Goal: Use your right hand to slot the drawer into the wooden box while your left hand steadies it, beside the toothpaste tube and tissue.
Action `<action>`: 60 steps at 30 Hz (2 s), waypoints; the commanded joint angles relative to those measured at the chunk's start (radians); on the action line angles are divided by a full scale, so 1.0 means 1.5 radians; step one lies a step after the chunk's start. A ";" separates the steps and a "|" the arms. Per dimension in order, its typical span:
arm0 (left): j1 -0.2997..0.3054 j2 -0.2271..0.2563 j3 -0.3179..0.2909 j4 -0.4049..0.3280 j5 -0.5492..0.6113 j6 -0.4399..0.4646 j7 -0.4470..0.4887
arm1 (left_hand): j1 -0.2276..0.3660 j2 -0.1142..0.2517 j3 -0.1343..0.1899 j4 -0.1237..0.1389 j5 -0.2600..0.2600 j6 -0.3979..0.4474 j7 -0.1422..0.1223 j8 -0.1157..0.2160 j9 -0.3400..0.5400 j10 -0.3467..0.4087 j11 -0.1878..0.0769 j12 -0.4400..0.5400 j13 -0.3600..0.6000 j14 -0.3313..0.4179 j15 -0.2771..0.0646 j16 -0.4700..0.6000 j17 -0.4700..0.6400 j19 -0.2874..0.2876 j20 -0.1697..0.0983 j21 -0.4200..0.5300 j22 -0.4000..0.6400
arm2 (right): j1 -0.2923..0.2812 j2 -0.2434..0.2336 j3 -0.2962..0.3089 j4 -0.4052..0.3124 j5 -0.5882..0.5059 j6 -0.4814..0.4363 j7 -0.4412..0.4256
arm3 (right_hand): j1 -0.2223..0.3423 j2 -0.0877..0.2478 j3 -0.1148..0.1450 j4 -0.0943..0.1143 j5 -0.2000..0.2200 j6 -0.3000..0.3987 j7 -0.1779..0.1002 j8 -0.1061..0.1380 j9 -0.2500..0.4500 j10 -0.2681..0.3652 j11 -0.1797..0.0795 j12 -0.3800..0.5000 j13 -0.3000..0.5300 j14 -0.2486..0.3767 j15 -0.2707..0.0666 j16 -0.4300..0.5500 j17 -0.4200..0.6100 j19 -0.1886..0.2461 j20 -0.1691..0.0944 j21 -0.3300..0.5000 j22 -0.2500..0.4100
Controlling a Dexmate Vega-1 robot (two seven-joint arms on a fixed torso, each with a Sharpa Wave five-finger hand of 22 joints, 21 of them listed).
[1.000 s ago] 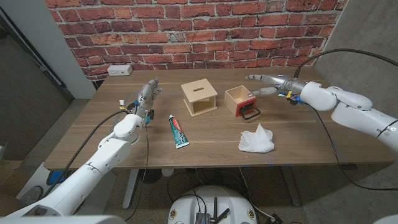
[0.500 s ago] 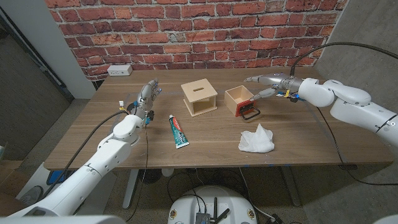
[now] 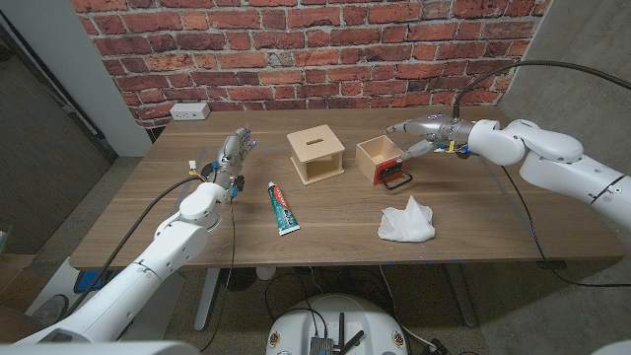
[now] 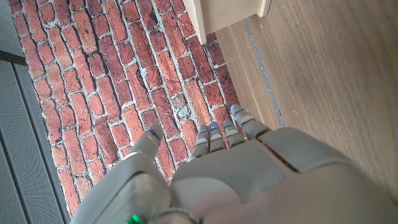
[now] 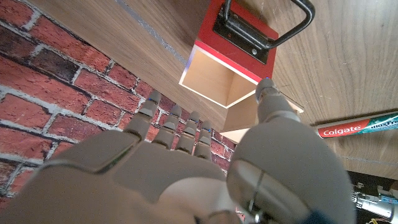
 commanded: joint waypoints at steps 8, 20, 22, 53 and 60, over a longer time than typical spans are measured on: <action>-0.002 -0.001 -0.001 0.005 -0.003 0.003 0.002 | 0.005 0.034 0.005 0.000 -0.001 0.005 -0.001 0.004 0.003 0.006 0.001 0.003 0.002 0.007 0.002 0.002 0.002 0.006 -0.031 0.001 0.002 | 0.057 0.031 -0.035 0.031 -0.053 0.055 0.057 | 0.037 -0.003 0.010 0.003 -0.001 0.023 -0.009 0.009 0.003 0.026 0.004 0.008 0.007 0.031 -0.047 0.016 0.006 0.020 -0.006 0.001 0.002; -0.001 0.000 -0.002 0.003 -0.003 0.006 0.005 | 0.003 0.034 0.007 -0.001 -0.001 0.006 0.000 0.004 0.003 0.006 -0.001 0.003 0.002 0.008 0.003 0.002 0.002 0.006 -0.031 0.001 0.002 | 0.099 0.051 -0.058 0.062 -0.063 0.087 0.108 | 0.058 -0.005 0.011 0.006 -0.003 0.046 -0.023 0.017 0.003 0.055 0.000 0.015 0.011 0.058 -0.052 0.029 0.011 0.035 -0.012 0.001 0.002; 0.000 0.000 -0.003 0.003 -0.005 0.004 0.004 | 0.003 0.034 0.007 -0.001 -0.001 0.006 0.000 0.004 0.003 0.006 0.000 0.003 0.002 0.008 0.003 0.002 0.002 0.006 -0.031 0.001 0.002 | 0.103 0.051 -0.060 0.065 -0.068 0.096 0.108 | 0.060 -0.005 0.011 0.007 -0.004 0.048 -0.024 0.017 0.003 0.058 -0.001 0.015 0.011 0.064 -0.054 0.032 0.012 0.037 -0.013 0.001 0.002; 0.016 0.004 -0.002 -0.014 -0.013 0.016 0.007 | -0.001 0.032 0.013 -0.002 -0.002 0.006 0.001 0.003 0.003 0.013 0.001 0.004 0.002 0.016 0.003 0.003 0.002 0.010 -0.029 0.002 0.002 | 0.106 0.058 -0.075 0.074 -0.125 0.115 0.104 | 0.088 -0.009 0.008 0.007 -0.010 0.094 -0.035 0.030 0.002 0.096 -0.025 0.018 0.013 0.096 -0.083 0.047 0.014 0.027 -0.028 -0.007 0.002; 0.018 0.003 -0.001 -0.013 -0.015 0.014 0.004 | -0.002 0.032 0.014 -0.002 -0.002 0.006 0.001 0.003 0.004 0.014 0.001 0.004 0.002 0.017 0.002 0.003 0.002 0.010 -0.029 0.002 0.002 | 0.112 0.064 -0.082 0.078 -0.132 0.118 0.111 | 0.093 -0.010 0.008 0.007 -0.011 0.094 -0.035 0.029 0.002 0.100 -0.026 0.018 0.012 0.102 -0.086 0.049 0.014 0.028 -0.031 -0.006 0.002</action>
